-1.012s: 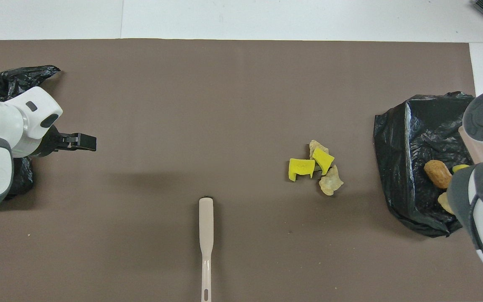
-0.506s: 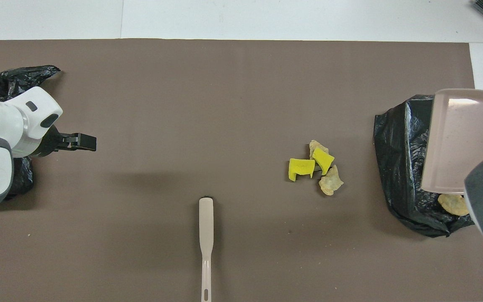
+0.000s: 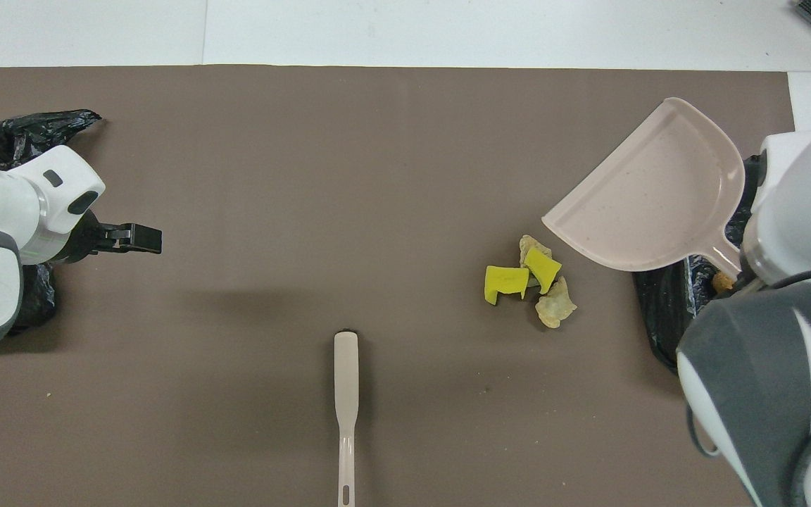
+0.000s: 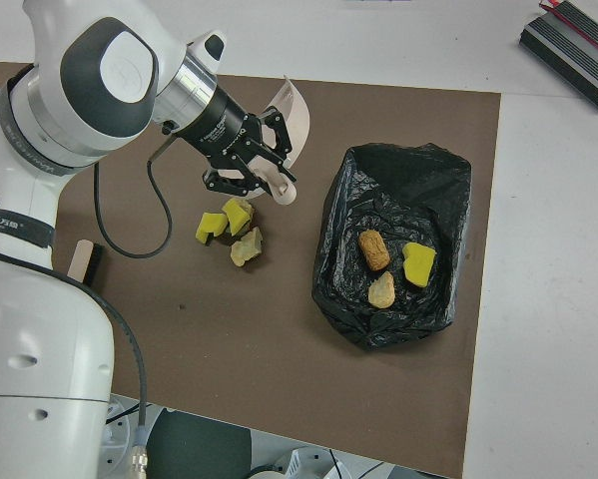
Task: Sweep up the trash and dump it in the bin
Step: 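Place the empty dustpan back on the mat with the right gripper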
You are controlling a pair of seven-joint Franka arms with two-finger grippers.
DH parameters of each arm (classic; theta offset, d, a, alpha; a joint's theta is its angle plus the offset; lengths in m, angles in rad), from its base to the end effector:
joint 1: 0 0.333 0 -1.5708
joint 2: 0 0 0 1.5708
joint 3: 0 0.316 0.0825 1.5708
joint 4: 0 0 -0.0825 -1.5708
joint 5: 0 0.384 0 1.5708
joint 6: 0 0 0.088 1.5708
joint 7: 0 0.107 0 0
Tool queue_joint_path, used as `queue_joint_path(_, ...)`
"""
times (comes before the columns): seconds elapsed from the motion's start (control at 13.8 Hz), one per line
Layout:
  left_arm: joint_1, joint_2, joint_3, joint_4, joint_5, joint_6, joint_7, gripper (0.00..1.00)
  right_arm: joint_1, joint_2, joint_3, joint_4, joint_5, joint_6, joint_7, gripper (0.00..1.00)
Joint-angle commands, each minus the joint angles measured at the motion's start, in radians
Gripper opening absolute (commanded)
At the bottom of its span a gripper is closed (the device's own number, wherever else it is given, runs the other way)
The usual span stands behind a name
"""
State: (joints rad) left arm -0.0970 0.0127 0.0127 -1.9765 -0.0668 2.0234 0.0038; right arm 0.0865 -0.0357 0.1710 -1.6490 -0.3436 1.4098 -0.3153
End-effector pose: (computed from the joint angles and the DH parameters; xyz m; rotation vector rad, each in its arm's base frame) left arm 0.5602 -0.0512 0.4635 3.0781 -0.0922 0.0489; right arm 0.5159 0.0958 0.6022 2.6775 0.7576 -0.2990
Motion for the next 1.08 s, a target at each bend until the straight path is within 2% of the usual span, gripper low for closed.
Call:
queue_joint_path(0.0, 0.016, 0.007, -0.011, 0.016, 0.015, -0.022, 0.005, 1.00, 0.050, 0.054, 0.002, 0.023, 0.133, 0.030, 0.271, 0.00)
queue_joint_path(0.14, 0.016, 0.007, -0.011, 0.016, 0.015, -0.022, 0.005, 1.00, 0.091, 0.123, 0.004, 0.052, 0.172, 0.058, 0.401, 0.00)
queue_joint_path(0.36, 0.016, 0.007, -0.011, 0.016, 0.015, -0.022, 0.005, 1.00, 0.214, 0.313, 0.004, 0.225, 0.176, 0.078, 0.647, 0.00)
queue_joint_path(0.58, 0.016, 0.007, -0.011, 0.016, 0.015, -0.022, 0.005, 1.00, 0.275, 0.440, 0.004, 0.316, 0.212, 0.193, 0.690, 0.00)
queue_joint_path(0.72, 0.016, 0.007, -0.011, 0.016, 0.015, -0.022, 0.005, 1.00, 0.320, 0.526, 0.002, 0.368, 0.221, 0.277, 0.808, 0.00)
queue_joint_path(0.94, 0.016, 0.007, -0.011, 0.016, 0.015, -0.022, 0.005, 1.00, 0.374, 0.670, 0.002, 0.515, 0.235, 0.319, 0.974, 0.00)
queue_joint_path(1.01, 0.016, 0.007, -0.011, 0.016, 0.015, -0.022, 0.005, 1.00, 0.387, 0.694, 0.002, 0.520, 0.259, 0.362, 0.987, 0.00)
